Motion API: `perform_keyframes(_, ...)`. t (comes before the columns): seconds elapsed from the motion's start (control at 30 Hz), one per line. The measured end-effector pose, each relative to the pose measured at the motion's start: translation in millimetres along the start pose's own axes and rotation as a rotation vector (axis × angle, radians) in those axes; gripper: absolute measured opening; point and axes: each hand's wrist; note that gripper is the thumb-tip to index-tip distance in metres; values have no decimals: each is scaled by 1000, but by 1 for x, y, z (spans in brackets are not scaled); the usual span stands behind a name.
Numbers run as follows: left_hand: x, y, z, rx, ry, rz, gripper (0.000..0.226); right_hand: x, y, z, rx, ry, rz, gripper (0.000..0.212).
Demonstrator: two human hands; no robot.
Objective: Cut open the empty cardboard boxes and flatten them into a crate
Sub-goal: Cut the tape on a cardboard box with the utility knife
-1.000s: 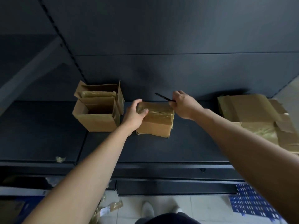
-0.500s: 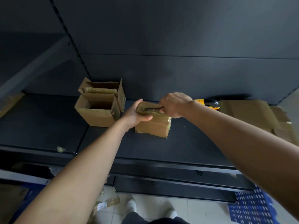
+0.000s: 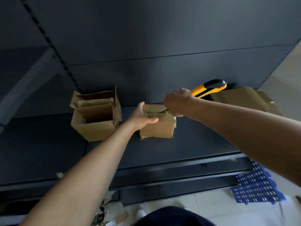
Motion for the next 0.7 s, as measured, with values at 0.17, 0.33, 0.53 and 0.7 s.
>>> perform_keyframes(0.17, 8, 0, 5, -32, 6, 49, 100, 7, 3, -6, -40, 72, 107, 21)
perform_keyframes(0.33, 13, -1, 10, -27, 10, 95, 96, 18, 14, -21, -92, 128, 163, 27)
perform_keyframes(0.53, 21, -4, 10, -51, -5, 134, 91, 25, 23, -40, -137, 132, 289, 17)
perform_keyframes(0.7, 28, -7, 7, -69, -34, 195, 87, 32, 18, -42, -274, 199, 411, 26)
Point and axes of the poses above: each hand's wrist, its own z-axis towards the middle knuckle, its own y-axis out of the palm, x = y × z, and after that the axes turned 14 degrees about -y, right-handed
